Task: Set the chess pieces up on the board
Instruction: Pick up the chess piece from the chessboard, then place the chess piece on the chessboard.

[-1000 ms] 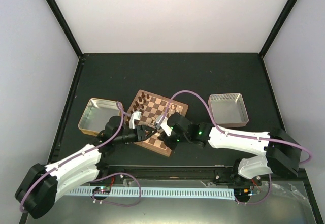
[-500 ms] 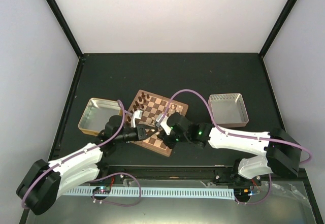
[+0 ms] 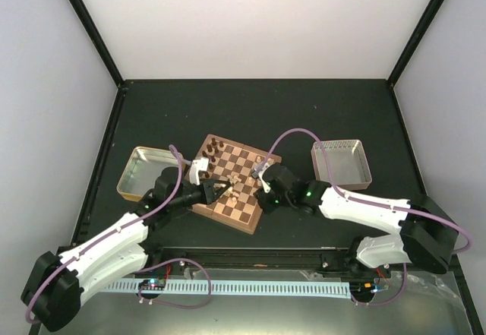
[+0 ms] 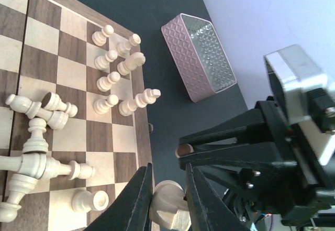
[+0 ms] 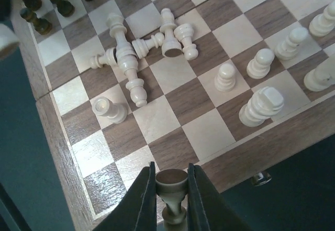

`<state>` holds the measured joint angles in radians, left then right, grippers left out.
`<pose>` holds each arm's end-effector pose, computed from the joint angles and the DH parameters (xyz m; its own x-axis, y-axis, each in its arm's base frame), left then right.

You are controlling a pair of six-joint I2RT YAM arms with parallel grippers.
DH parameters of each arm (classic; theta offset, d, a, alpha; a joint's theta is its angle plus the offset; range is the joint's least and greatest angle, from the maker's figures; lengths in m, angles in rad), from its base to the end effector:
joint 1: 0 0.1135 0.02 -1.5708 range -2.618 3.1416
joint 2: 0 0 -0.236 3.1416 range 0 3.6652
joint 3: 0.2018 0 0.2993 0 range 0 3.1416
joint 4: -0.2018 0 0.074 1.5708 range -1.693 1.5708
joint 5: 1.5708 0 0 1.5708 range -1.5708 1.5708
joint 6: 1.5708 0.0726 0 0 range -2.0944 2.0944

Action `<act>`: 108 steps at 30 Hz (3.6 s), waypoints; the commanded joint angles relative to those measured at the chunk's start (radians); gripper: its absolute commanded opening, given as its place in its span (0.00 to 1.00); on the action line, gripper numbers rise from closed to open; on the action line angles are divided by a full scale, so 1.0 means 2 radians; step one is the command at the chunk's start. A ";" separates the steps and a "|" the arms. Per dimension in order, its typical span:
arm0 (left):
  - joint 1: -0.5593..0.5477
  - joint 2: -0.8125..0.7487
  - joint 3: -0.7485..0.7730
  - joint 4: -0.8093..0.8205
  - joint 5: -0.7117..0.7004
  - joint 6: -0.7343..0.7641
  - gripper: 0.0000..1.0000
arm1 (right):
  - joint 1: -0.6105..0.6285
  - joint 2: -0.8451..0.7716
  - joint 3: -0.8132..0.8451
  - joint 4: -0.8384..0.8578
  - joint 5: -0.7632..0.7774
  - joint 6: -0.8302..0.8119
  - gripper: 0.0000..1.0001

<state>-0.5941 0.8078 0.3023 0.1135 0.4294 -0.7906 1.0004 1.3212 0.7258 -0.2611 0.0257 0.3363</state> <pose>0.2084 -0.1772 0.1411 -0.8110 -0.2320 -0.5370 0.3573 0.5305 -0.7687 0.1820 0.2802 0.1167 -0.6598 -0.4175 -0.6248 -0.6511 0.7328 0.1978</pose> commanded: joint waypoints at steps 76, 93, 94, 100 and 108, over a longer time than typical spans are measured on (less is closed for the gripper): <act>-0.269 0.200 0.164 -0.118 -0.339 0.138 0.56 | -0.112 -0.061 -0.021 0.029 -0.100 0.120 0.14; -0.091 -0.052 0.067 -0.069 -0.118 0.002 0.64 | -0.060 -0.019 0.045 0.132 -0.303 0.023 0.15; -0.078 -0.051 0.063 -0.063 -0.096 -0.020 0.64 | -0.056 -0.019 0.049 0.131 -0.301 0.009 0.15; -0.028 -0.041 0.010 0.063 0.021 -0.143 0.64 | -0.036 -0.025 0.060 0.112 -0.246 -0.070 0.16; -0.010 -0.030 -0.017 0.162 0.085 -0.225 0.63 | -0.023 -0.015 0.083 0.065 -0.161 -0.128 0.16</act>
<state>-0.6323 0.7483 0.2836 0.2672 0.4808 -1.1137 0.9398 1.2789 0.8349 -0.0948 -0.4145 0.1780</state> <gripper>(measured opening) 0.626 0.159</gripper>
